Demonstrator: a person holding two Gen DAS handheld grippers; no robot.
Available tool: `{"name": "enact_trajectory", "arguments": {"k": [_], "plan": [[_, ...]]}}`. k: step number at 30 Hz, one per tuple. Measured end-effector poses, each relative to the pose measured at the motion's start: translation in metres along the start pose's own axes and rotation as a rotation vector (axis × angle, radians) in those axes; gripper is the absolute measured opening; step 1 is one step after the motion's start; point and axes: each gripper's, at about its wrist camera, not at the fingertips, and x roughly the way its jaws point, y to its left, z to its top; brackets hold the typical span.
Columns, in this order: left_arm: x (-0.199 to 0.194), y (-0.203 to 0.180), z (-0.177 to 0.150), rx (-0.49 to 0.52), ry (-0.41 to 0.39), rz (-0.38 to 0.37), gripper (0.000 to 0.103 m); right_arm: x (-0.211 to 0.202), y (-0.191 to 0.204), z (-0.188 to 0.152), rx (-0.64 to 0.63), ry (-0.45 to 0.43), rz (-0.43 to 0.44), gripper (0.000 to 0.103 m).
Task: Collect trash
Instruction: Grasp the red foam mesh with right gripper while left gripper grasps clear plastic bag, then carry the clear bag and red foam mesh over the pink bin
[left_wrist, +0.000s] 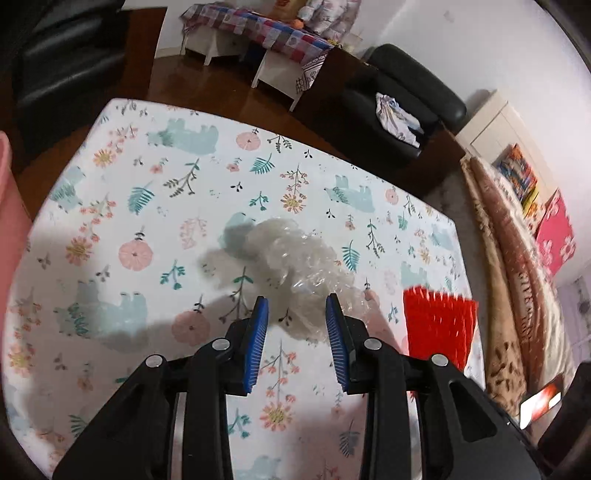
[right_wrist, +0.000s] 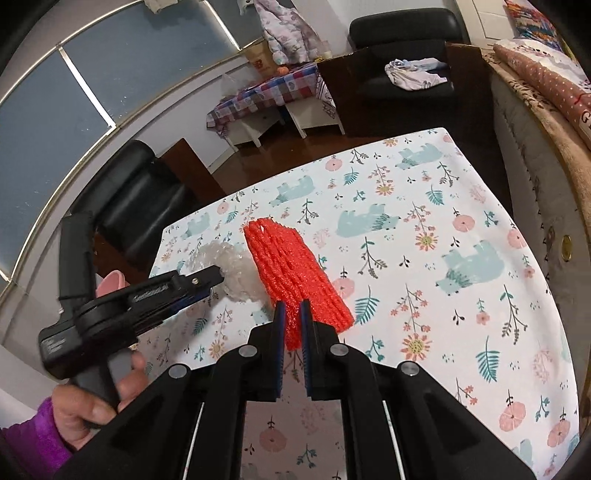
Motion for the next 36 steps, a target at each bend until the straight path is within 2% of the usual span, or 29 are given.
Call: {"name": "enact_trajectory", "arguments": {"k": [5, 6, 10, 13, 19, 23, 27, 32, 33, 35, 36], "plan": [[0.003, -0.011, 0.002, 0.051, -0.033, -0.013, 0.032, 0.001, -0.004, -0.006, 0.023, 0.045, 0.006, 0.016], [0.004, -0.013, 0.002, 0.063, -0.038, -0.017, 0.025, 0.001, -0.004, -0.008, 0.023, 0.049, 0.010, 0.020], [0.005, -0.018, 0.002, 0.104, -0.061, -0.020, 0.020, -0.004, 0.000, -0.012, 0.015, 0.050, 0.023, 0.033], [0.002, -0.014, 0.003, 0.106, -0.063, -0.023, 0.010, -0.009, 0.002, -0.012, -0.002, 0.036, 0.026, 0.040], [-0.028, -0.006, 0.004, 0.152, -0.113, -0.019, 0.010, -0.007, 0.004, -0.006, -0.060, 0.024, 0.023, 0.055], [-0.050, -0.002, -0.001, 0.203, -0.141, -0.018, 0.010, 0.012, -0.001, -0.001, -0.031, 0.064, 0.049, 0.055], [-0.062, -0.001, -0.006, 0.232, -0.154, -0.015, 0.010, 0.035, -0.002, 0.002, 0.016, 0.119, 0.128, 0.056], [-0.072, -0.001, -0.014, 0.253, -0.156, -0.015, 0.010, 0.058, 0.007, -0.008, 0.040, 0.206, 0.179, 0.057], [-0.076, 0.000, -0.015, 0.260, -0.162, -0.012, 0.010, 0.058, 0.013, -0.012, 0.020, 0.213, 0.184, 0.055], [-0.082, 0.001, -0.017, 0.271, -0.177, -0.004, 0.010, 0.057, 0.021, -0.020, -0.005, 0.222, 0.183, 0.031], [-0.085, 0.003, -0.017, 0.277, -0.185, 0.001, 0.010, 0.057, 0.023, -0.023, -0.009, 0.230, 0.188, 0.028]]}}
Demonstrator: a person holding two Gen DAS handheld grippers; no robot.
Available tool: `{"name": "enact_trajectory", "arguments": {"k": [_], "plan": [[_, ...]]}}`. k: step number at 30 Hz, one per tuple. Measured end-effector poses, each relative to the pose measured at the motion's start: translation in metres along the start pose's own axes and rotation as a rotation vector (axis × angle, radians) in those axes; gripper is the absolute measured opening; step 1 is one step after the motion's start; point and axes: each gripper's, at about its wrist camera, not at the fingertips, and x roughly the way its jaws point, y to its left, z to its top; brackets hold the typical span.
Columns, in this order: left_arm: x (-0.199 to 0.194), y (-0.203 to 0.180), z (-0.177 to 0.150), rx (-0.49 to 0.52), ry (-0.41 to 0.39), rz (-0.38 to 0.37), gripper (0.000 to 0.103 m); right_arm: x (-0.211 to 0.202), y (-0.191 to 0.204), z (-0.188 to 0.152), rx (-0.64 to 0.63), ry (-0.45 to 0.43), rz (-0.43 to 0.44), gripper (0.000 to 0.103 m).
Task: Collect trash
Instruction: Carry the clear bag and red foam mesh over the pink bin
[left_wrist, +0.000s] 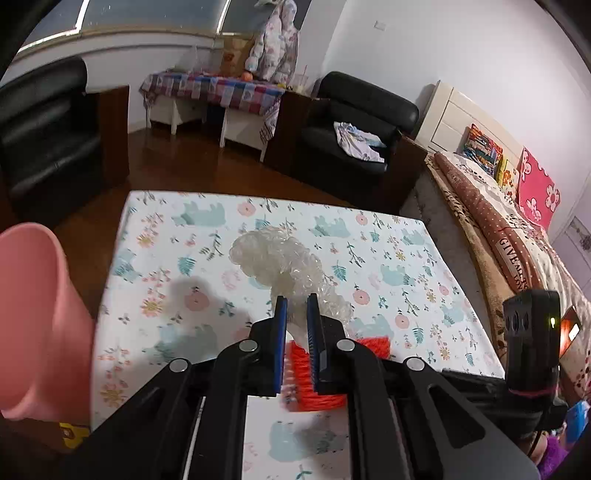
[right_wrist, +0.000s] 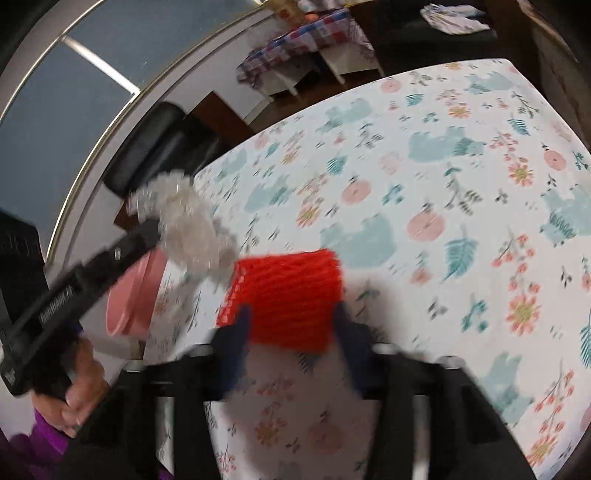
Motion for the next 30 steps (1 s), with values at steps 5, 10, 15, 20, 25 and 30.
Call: {"name": "enact_trajectory", "arguments": {"k": [5, 10, 15, 20, 25, 30], "plan": [[-0.016, 0.009, -0.003, 0.006, -0.021, 0.009, 0.010, -0.005, 0.022, -0.019, -0.045, 0.046, 0.057, 0.028], [-0.030, 0.021, -0.007, -0.009, -0.028, 0.022, 0.010, -0.020, 0.041, -0.024, -0.134, 0.004, 0.013, 0.029], [-0.040, 0.028, -0.015, -0.013, -0.028, 0.033, 0.010, -0.029, 0.043, -0.010, -0.166, -0.066, -0.076, 0.039], [-0.054, 0.036, -0.022, -0.011, -0.035, 0.047, 0.010, -0.013, 0.043, 0.002, -0.187, -0.063, -0.138, 0.046], [-0.065, 0.045, -0.029, -0.028, -0.041, 0.054, 0.010, 0.004, 0.037, 0.000, -0.187, -0.036, -0.187, 0.046], [-0.071, 0.051, -0.033, -0.037, -0.045, 0.055, 0.010, 0.010, 0.039, -0.010, -0.186, -0.012, -0.175, 0.018]]}}
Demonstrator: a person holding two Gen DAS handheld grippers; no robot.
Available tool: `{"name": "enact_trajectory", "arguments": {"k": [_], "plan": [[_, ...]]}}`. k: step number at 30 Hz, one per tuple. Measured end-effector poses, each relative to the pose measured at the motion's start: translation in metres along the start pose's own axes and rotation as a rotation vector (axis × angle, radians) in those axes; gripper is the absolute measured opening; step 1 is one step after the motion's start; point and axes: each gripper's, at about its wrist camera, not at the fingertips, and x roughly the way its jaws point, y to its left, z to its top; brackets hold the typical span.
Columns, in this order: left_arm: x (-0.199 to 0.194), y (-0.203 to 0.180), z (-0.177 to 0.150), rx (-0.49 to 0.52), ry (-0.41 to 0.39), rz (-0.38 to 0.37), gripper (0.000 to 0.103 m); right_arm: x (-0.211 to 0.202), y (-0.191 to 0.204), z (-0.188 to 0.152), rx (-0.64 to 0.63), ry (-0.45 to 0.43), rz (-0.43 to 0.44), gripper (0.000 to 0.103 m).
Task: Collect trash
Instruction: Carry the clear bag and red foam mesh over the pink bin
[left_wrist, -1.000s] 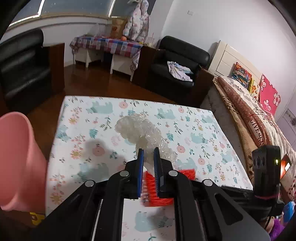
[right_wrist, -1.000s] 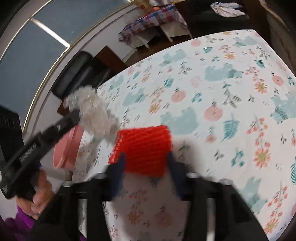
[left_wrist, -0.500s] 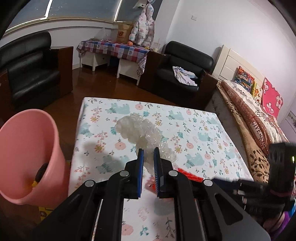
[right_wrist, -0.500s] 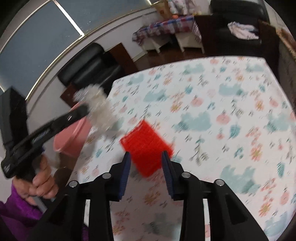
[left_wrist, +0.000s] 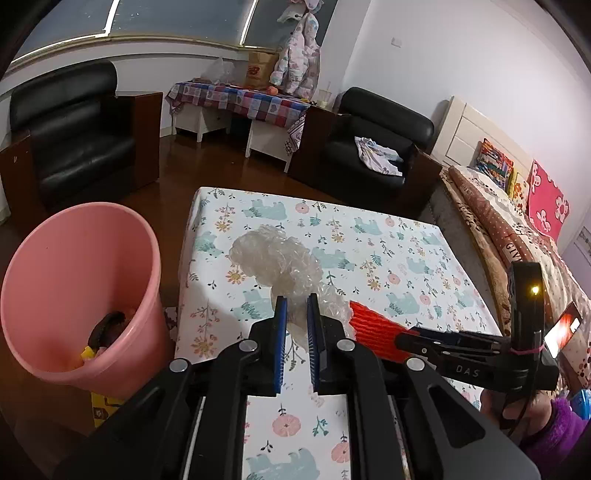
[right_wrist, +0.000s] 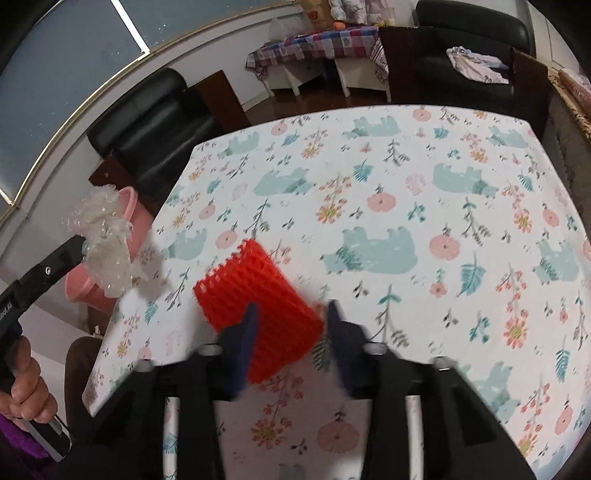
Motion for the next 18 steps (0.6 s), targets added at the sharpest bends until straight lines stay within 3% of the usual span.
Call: {"name": "enact_trajectory", "arguments": {"k": [2, 7, 13, 18], "plan": [[-0.003, 0.002, -0.001, -0.002, -0.002, -0.003, 0.010, -0.006, 0.003, -0.003, 0.001, -0.016, 0.008, 0.012], [-0.014, 0.008, -0.001, 0.005, -0.031, -0.002, 0.010, -0.036, 0.022, -0.001, -0.015, -0.110, 0.012, 0.011], [-0.037, 0.023, 0.004, 0.007, -0.096, 0.034, 0.010, -0.072, 0.054, 0.019, -0.053, -0.231, 0.049, 0.011], [-0.058, 0.045, 0.009, -0.008, -0.146, 0.085, 0.010, -0.074, 0.092, 0.043, -0.108, -0.269, 0.078, 0.011]]}}
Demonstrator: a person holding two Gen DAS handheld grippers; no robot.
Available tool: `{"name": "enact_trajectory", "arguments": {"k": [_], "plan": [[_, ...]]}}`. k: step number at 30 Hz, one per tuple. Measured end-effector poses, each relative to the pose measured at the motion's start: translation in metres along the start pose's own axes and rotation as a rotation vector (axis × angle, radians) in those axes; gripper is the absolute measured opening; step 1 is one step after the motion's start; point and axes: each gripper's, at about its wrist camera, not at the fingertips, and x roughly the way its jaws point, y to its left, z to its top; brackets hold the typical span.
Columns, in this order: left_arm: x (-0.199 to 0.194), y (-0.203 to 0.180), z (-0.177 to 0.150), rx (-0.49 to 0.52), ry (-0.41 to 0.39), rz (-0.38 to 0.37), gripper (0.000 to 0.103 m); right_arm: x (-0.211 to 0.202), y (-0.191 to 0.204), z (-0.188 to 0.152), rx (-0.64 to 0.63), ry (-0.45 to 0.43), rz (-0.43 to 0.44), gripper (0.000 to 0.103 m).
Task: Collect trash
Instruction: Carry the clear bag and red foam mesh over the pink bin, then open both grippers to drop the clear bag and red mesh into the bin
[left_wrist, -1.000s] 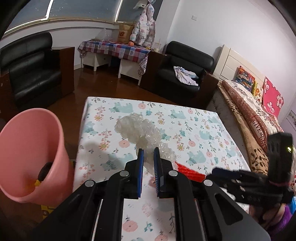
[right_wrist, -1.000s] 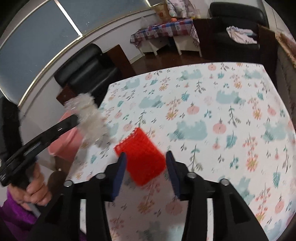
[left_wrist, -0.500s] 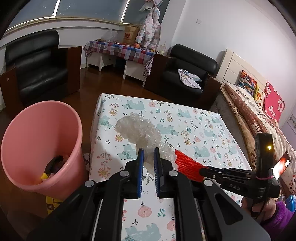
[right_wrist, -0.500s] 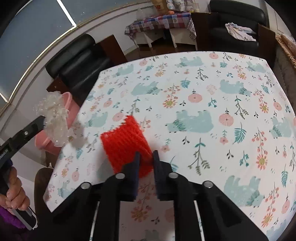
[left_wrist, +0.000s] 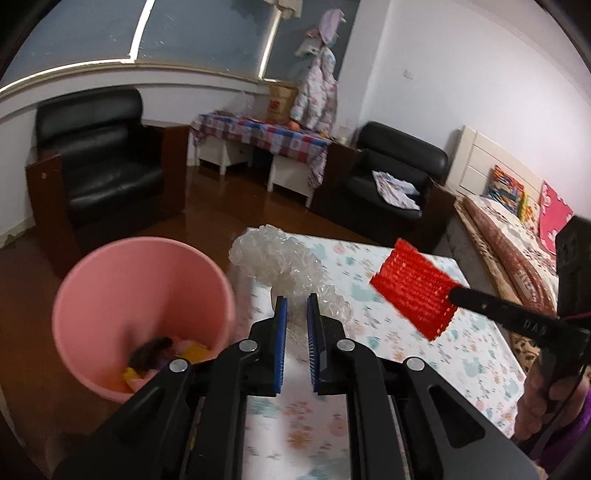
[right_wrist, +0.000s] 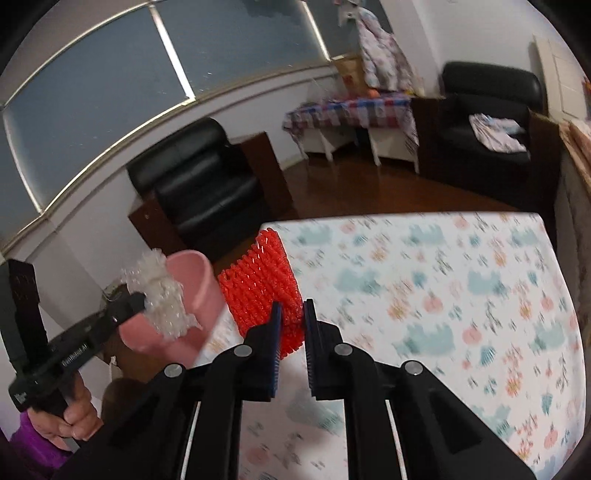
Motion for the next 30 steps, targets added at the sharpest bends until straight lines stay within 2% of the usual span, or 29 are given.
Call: {"name": "enact_trajectory", "arguments": {"k": [7, 16, 23, 30], "plan": [[-0.013, 0.046, 0.005, -0.045, -0.013, 0.114, 0.010, 0.038, 0.066, 0.023, -0.139, 0.008, 0.038, 0.011], [-0.008, 0.096, 0.001, -0.125, 0.011, 0.192, 0.010, 0.099, 0.136, 0.028, -0.270, 0.088, 0.057, 0.011], [0.003, 0.124, -0.005, -0.176, 0.051, 0.234, 0.010, 0.139, 0.165, 0.021, -0.307, 0.149, 0.029, 0.011], [0.010, 0.140, -0.010, -0.200, 0.080, 0.240, 0.010, 0.167, 0.183, 0.014, -0.320, 0.191, 0.015, 0.011]]}}
